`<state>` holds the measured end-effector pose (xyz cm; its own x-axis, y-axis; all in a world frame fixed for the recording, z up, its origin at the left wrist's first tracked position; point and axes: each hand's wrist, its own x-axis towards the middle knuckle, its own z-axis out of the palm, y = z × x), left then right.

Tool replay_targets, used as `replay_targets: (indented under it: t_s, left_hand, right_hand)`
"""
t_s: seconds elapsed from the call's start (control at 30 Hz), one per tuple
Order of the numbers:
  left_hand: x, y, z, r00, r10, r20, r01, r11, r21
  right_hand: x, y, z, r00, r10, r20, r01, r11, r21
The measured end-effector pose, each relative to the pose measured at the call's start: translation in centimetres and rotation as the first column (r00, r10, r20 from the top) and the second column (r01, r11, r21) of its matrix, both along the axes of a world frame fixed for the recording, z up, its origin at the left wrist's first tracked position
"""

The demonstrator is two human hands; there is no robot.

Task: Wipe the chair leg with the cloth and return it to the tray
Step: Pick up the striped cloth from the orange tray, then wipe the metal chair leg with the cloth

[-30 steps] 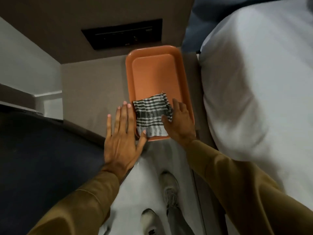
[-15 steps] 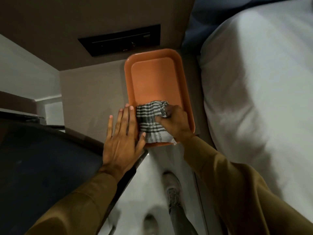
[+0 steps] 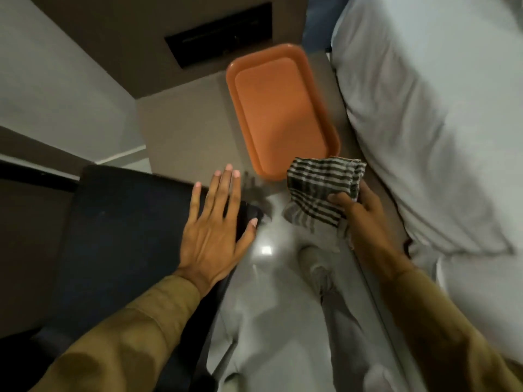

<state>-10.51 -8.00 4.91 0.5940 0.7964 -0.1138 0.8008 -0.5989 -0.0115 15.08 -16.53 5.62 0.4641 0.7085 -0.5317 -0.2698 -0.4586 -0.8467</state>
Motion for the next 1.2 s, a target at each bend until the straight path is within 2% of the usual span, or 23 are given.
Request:
replay_targets:
  t_s: [0.23, 0.33, 0.4, 0.57, 0.8, 1.0, 1.13, 1.2]
  left_hand:
    - [-5.5, -7.8, -1.6, 0.970, -0.227, -0.088, 0.228, 0.974, 0.005]
    - [-7.2, -9.9, -3.1, 0.919, -0.360, -0.162, 0.364, 0.931, -0.005]
    - [-7.9, -11.0, -4.4, 0.871, -0.454, -0.189, 0.462, 0.887, -0.003]
    - [-8.5, -12.9, -7.6, 0.773, -0.613, -0.161, 0.621, 0.784, -0.005]
    - [-9.2, -13.7, -10.3, 0.701, -0.680, -0.214, 0.681, 0.728, -0.082]
    - [-8.8, -14.1, -9.7, 0.721, -0.655, -0.229, 0.651, 0.752, -0.100]
    - [-8.8, -13.9, -10.1, 0.722, -0.659, -0.209, 0.662, 0.746, -0.067]
    - [-8.9, -13.8, -10.4, 0.731, -0.657, -0.185, 0.662, 0.749, -0.041]
  right_hand:
    - [-10.1, -15.4, -3.8, 0.963, -0.267, -0.034, 0.263, 0.960, -0.100]
    - [-14.7, -21.1, -7.2, 0.922, -0.386, 0.005, 0.383, 0.914, -0.133]
    - [-18.1, -24.6, -9.3, 0.891, -0.453, -0.032, 0.442, 0.881, -0.171]
    - [-25.8, -31.4, -14.1, 0.823, -0.563, -0.078, 0.518, 0.800, -0.302]
    - [-31.8, -34.2, -18.1, 0.815, -0.563, -0.140, 0.479, 0.789, -0.386]
    - [-35.1, -33.4, -18.5, 0.817, -0.563, -0.127, 0.467, 0.774, -0.427]
    - [-38.1, -32.1, -17.2, 0.885, -0.449, -0.124, 0.379, 0.849, -0.368]
    - [-40.2, -31.5, -15.4, 0.949, -0.296, -0.110, 0.257, 0.925, -0.279]
